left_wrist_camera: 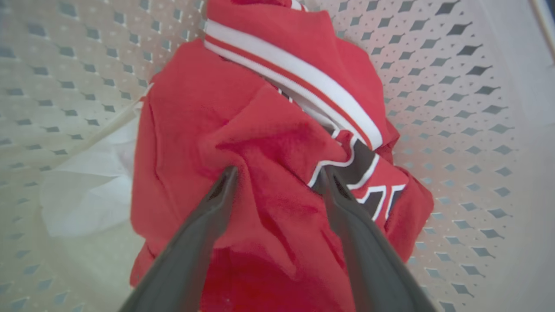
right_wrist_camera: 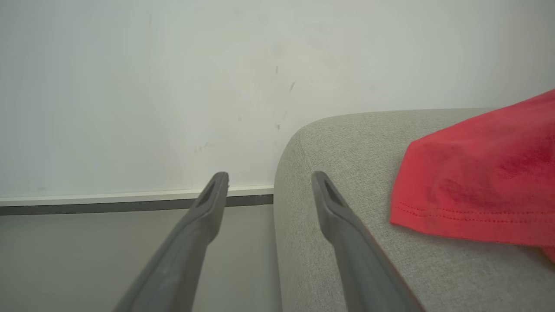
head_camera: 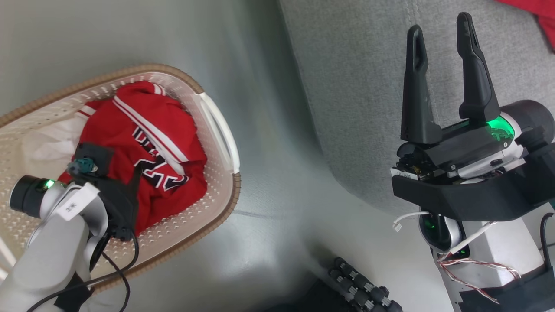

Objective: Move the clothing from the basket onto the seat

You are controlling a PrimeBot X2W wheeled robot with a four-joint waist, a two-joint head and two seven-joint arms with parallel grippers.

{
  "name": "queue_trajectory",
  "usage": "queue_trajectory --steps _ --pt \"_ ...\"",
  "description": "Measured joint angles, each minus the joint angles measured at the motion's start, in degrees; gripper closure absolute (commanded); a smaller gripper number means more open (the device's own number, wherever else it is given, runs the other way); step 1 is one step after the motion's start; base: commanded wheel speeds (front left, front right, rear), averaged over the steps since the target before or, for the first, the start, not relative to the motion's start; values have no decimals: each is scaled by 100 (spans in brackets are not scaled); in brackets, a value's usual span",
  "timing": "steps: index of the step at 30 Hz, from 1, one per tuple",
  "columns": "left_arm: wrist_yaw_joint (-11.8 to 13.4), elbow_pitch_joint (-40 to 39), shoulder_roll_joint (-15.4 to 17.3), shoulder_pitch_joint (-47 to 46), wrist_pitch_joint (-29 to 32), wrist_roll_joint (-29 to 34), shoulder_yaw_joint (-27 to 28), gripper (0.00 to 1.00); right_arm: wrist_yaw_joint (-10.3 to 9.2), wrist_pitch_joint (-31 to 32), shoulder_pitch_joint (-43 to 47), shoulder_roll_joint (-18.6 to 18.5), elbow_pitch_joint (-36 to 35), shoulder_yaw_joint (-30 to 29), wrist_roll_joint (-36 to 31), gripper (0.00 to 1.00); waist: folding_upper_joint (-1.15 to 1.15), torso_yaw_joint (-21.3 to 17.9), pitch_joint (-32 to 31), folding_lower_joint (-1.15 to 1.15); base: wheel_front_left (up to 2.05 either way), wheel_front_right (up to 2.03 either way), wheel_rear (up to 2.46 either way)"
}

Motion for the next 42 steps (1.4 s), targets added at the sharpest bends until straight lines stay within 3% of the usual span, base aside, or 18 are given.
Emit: queue_trajectory --steps 17,18,19,20,42 --pt "-48 791 -19 -339 539 313 -417 0 32 0 -14 49 122 37 0 0 0 -206 86 0 0 0 0" --pt "-52 805 -21 -357 543 314 -434 7 32 0 -16 52 126 38 0 0 0 -207 85 0 0 0 0" --pt "-59 818 -23 -372 542 314 -446 81 33 0 -18 54 131 38 0 0 0 -209 83 0 0 0 0" --pt "-92 836 -26 -391 541 314 -453 100 47 -1 -20 57 144 38 0 0 0 -209 81 0 0 0 0" --pt "-196 1266 -510 -409 -170 90 -513 100 100 0 -200 75 671 -332 0 0 -1 -29 -731 0 0 0 0"
